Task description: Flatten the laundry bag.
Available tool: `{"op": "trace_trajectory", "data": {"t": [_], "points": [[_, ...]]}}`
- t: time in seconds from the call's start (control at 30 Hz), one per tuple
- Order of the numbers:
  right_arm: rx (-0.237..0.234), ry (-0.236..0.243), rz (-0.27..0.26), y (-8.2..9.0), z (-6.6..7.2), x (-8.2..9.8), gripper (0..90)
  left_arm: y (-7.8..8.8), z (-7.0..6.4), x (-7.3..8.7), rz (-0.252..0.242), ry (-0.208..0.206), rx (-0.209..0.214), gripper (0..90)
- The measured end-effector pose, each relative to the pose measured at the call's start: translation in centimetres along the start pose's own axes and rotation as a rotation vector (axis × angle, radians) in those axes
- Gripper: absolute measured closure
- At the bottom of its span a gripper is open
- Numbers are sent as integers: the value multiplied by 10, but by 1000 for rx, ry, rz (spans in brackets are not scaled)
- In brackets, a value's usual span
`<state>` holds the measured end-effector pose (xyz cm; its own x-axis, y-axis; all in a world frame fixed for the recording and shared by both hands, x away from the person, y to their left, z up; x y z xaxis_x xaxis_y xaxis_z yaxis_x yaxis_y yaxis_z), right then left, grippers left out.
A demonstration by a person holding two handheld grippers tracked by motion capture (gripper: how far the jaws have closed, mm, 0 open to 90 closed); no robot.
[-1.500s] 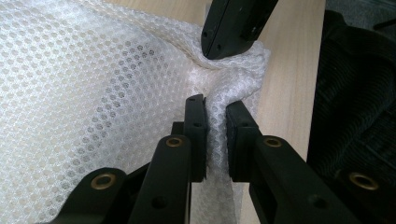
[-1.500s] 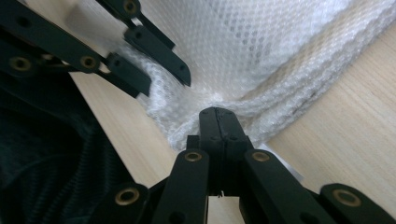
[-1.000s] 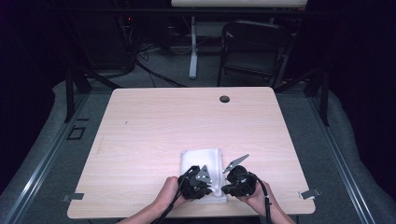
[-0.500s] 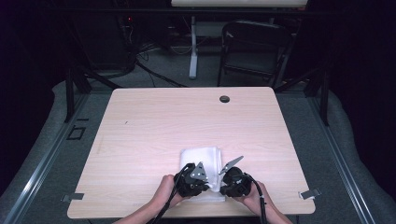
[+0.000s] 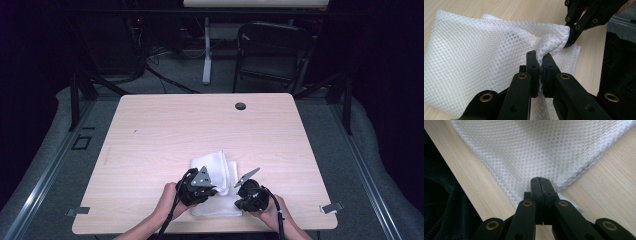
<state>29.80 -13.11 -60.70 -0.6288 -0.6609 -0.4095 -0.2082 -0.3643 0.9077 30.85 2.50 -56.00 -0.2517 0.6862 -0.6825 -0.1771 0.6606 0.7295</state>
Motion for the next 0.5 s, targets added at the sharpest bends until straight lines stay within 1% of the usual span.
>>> {"op": "trace_trajectory", "data": {"t": [0.03,0.1,0.13,0.17,0.2,0.23,0.27,0.3,0.33,0.37,0.4,0.43,0.47,0.5], "points": [[1,-3,2,0,0,0,900,2,1,0,-2,-6,-6,869],[-1,-8,0,0,0,0,900,5,1,0,-13,-1,-12,869],[-4,-10,0,0,0,0,900,7,2,-1,-11,-1,-11,869],[-5,-4,7,1,-1,1,900,8,2,-1,-19,3,-13,869],[-1,-3,10,1,-1,1,900,10,3,-1,-16,-3,-18,869],[4,-8,7,1,-1,1,900,11,4,-1,-26,0,-27,869],[10,-7,9,1,-1,2,900,13,4,-1,-24,-2,-25,869],[10,-4,10,1,-1,2,900,14,5,-1,-33,1,-37,869],[10,-2,14,2,-2,2,900,15,5,-1,-40,9,-38,869],[10,-3,14,2,-2,3,900,16,5,-1,-37,8,-35,869],[10,-3,14,2,-2,3,900,17,5,0,-31,-2,-38,869],[10,-3,13,2,-1,3,900,17,5,1,-33,9,-36,869],[17,0,14,2,-1,3,900,17,5,1,-40,12,-42,869],[12,5,19,2,-1,3,900,17,5,1,-42,12,-46,869]]}}
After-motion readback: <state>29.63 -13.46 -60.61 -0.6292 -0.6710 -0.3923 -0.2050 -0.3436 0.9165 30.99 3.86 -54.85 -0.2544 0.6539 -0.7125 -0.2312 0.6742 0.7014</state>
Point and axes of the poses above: each handheld gripper's, and its own axes: y roughly backward along the jaws, x roughly out of its underside, z roughly to its left, the point moved 6 cm from there along -y, roughly forward along the jaws, and after that the axes turned 4 degrees about x, right-handed, at the moved point
